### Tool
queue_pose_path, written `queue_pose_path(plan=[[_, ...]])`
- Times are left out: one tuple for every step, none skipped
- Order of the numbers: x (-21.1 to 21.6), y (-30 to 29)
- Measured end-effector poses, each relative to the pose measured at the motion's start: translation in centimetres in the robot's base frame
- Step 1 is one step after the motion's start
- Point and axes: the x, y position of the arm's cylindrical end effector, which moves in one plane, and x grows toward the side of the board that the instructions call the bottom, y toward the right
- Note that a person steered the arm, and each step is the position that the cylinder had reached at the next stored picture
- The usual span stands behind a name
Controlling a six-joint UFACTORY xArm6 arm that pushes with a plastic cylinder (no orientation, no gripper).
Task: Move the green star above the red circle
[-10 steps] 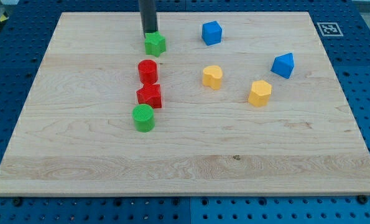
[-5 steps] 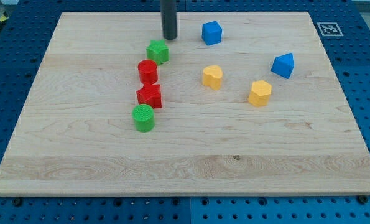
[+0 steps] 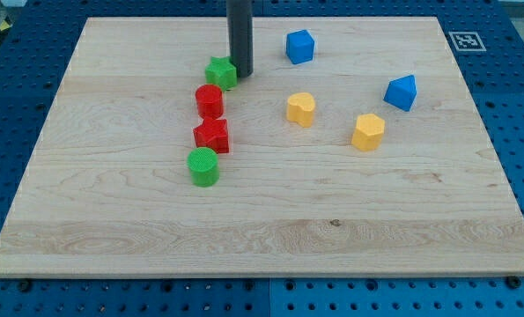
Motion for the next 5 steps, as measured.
queue_pose_path(plan=[[0.0, -1.6], [0.0, -1.7], [0.0, -1.7], [0.0, 1.1], [-0.2, 3.7]])
